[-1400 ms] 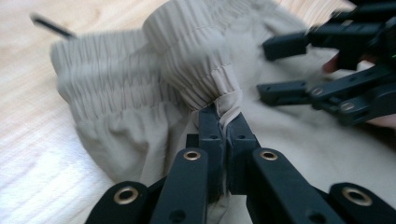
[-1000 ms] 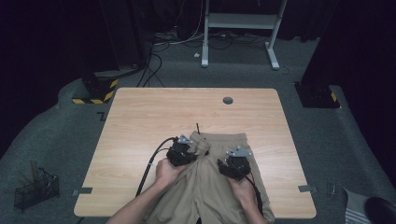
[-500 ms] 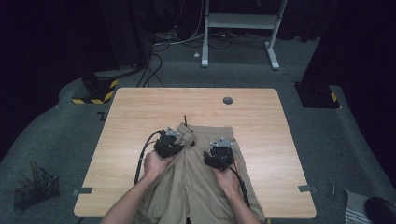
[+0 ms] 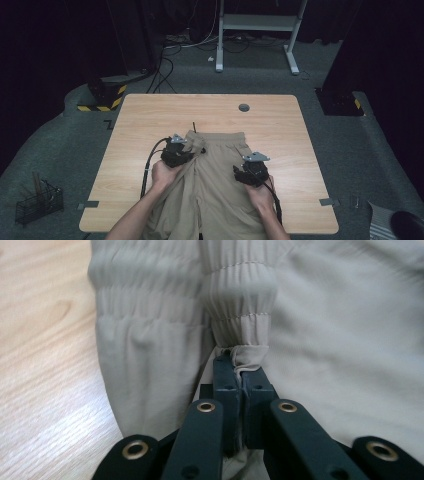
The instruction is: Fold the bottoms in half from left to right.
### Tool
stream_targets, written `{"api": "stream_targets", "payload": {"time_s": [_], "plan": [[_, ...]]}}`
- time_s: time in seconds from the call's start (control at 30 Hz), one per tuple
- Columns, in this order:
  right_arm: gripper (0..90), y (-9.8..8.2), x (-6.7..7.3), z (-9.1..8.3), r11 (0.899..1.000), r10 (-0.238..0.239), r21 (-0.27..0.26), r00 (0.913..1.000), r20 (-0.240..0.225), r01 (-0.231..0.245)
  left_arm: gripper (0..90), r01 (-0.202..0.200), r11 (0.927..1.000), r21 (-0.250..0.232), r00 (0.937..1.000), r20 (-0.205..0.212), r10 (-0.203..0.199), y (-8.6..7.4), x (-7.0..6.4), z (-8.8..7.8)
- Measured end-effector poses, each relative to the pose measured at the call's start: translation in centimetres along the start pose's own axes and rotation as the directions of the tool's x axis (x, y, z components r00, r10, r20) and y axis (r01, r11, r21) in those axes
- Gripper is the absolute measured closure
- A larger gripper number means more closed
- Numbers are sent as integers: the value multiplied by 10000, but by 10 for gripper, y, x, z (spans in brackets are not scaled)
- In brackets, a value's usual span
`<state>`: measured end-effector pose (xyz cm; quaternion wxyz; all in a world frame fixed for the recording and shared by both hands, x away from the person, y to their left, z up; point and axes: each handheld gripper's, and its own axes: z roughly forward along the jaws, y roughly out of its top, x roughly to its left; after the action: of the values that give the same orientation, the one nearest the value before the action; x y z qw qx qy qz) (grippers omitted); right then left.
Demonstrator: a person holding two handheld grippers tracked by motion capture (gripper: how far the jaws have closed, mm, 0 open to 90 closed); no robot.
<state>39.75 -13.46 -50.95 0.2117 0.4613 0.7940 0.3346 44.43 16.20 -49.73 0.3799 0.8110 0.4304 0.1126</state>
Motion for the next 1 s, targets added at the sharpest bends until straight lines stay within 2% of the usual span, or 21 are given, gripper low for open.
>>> {"api": "stream_targets", "payload": {"time_s": [0.07,0.13,0.23,0.33,0.57,0.8,0.9,1.0], "plan": [[351,-6,-4,5,9987,-133,491,9999,-56,135,879,120,9996,-252,9997,204,-115,3,-3,-5],[350,-9,-7,6,9996,92,284,9997,-242,-85,879,45,9992,-402,9996,297,-33,8,-6,-10],[349,-12,-5,7,9999,113,-20,9997,-220,-113,879,-58,9975,-702,9988,475,91,16,-12,-17],[348,-12,-5,7,9999,109,-21,9997,-202,-110,879,-91,9953,-960,9973,712,160,24,-19,-22],[348,-12,-2,8,9999,87,-51,9999,-125,-87,879,53,9929,-1185,9927,1203,91,37,-30,-19],[348,-12,-2,7,9999,100,-45,9999,-101,-101,879,-73,9887,-1500,9833,1790,344,55,-50,-15],[347,-12,-2,7,9999,98,-43,9999,-96,-98,879,-114,9880,-1540,9812,1886,408,60,-55,-12],[347,-12,-2,7,9999,102,-52,9999,-73,-102,878,25,9858,-1678,9774,2087,331,65,-60,-8]]}}
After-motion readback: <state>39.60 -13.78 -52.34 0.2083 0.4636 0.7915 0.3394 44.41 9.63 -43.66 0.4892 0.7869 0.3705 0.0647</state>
